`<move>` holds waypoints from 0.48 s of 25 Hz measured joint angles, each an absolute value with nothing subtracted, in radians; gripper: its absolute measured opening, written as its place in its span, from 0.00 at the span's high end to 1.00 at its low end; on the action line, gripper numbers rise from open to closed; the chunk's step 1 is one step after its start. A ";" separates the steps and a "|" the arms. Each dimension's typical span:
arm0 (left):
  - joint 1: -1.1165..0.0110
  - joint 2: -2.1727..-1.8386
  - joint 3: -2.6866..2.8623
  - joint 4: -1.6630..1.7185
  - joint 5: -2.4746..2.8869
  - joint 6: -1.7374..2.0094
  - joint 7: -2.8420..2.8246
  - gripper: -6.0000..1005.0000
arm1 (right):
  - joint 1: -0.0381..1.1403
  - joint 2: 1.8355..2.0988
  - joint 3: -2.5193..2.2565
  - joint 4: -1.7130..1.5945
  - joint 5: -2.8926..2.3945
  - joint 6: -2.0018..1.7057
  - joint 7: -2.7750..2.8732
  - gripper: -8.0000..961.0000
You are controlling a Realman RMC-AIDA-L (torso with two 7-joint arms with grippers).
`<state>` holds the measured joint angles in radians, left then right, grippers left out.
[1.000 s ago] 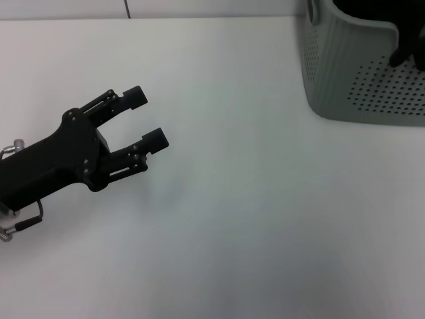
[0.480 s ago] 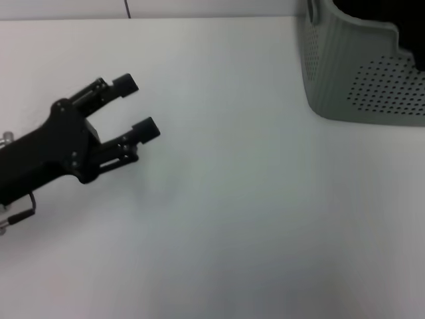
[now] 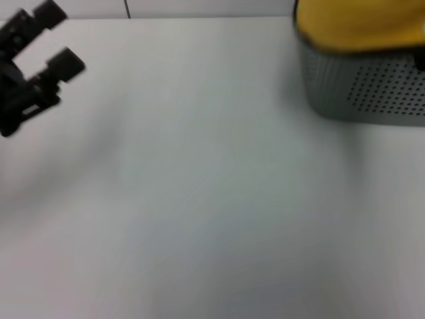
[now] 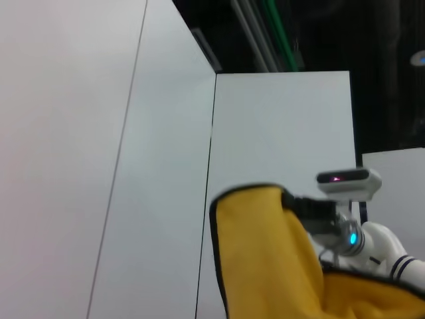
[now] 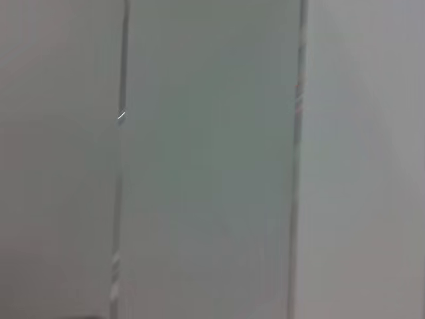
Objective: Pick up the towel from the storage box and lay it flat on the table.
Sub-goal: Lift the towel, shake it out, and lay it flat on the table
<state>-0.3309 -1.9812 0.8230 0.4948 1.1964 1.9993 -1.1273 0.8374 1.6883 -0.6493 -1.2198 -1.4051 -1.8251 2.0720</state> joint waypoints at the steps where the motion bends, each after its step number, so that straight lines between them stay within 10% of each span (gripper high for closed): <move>1: -0.332 -1.975 0.823 0.500 1.188 2.001 -1.136 0.17 | 0.848 1.691 -0.672 -1.216 -1.416 -1.839 2.072 0.98; 12: -0.402 -1.894 0.826 0.608 1.232 2.007 -1.350 0.17 | 0.932 1.752 -0.826 -1.111 -1.506 -2.130 1.989 0.97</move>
